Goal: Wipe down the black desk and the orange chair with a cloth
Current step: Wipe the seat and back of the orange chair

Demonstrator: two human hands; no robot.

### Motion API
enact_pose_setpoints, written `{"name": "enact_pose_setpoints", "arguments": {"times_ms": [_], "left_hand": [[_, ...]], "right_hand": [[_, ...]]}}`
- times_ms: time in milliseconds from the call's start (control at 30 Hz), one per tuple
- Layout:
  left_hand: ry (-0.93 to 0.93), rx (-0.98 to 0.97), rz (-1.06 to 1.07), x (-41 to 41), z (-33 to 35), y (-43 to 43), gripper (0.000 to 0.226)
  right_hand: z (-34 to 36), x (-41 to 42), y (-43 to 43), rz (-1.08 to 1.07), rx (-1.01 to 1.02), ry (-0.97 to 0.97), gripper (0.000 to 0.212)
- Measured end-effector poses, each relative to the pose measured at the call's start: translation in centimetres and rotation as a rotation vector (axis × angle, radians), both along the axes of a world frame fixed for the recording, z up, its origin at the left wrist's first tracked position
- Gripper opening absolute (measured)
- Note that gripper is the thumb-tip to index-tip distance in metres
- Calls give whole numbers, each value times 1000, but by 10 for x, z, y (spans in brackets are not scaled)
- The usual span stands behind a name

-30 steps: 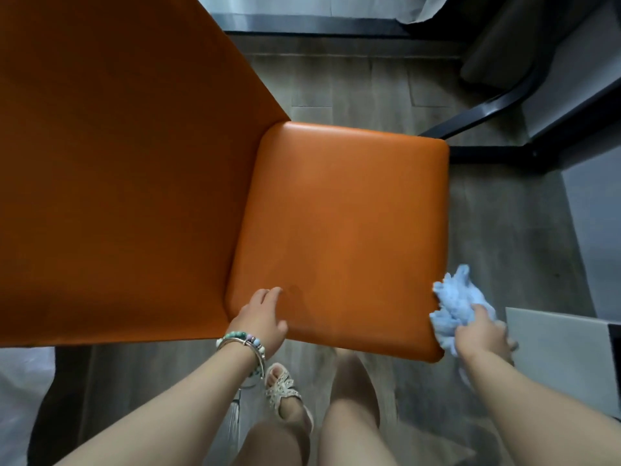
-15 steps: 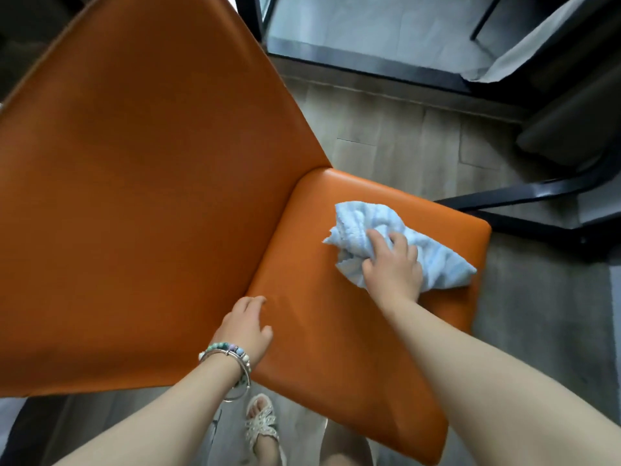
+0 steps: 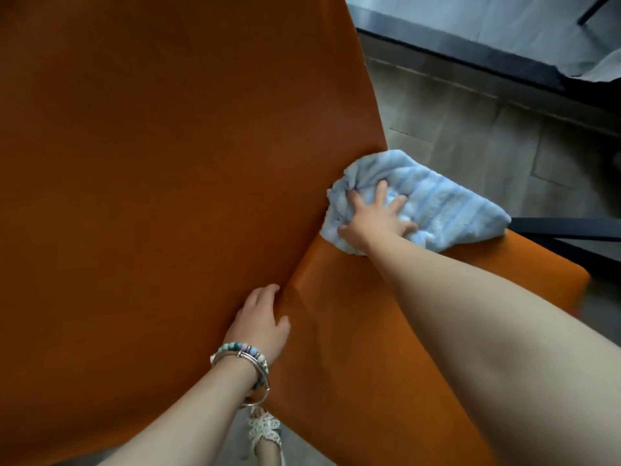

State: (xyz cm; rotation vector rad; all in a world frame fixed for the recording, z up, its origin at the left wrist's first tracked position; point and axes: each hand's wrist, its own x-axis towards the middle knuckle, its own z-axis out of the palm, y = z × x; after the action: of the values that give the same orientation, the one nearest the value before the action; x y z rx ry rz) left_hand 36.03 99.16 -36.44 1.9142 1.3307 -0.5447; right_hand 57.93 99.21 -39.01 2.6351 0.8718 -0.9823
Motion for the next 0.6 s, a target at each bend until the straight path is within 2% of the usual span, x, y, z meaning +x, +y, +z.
{"name": "enact_pose_setpoints", "arguments": {"times_ms": [100, 233, 367, 467, 600], "left_hand": [[-19, 24, 32, -6, 1, -3, 57], [37, 76, 186, -23, 9, -21, 60], [26, 119, 312, -42, 18, -34, 60], [6, 129, 325, -56, 20, -38, 60], [-22, 81, 308, -71, 25, -48, 59]], "right_hand": [[-5, -24, 5, 159, -5, -89, 57], [-3, -62, -11, 371, 25, -161, 49], [-1, -110, -40, 506, 98, -44, 53], [-1, -151, -63, 574, 102, 34, 64], [-1, -188, -93, 625, 203, 71, 64]]}}
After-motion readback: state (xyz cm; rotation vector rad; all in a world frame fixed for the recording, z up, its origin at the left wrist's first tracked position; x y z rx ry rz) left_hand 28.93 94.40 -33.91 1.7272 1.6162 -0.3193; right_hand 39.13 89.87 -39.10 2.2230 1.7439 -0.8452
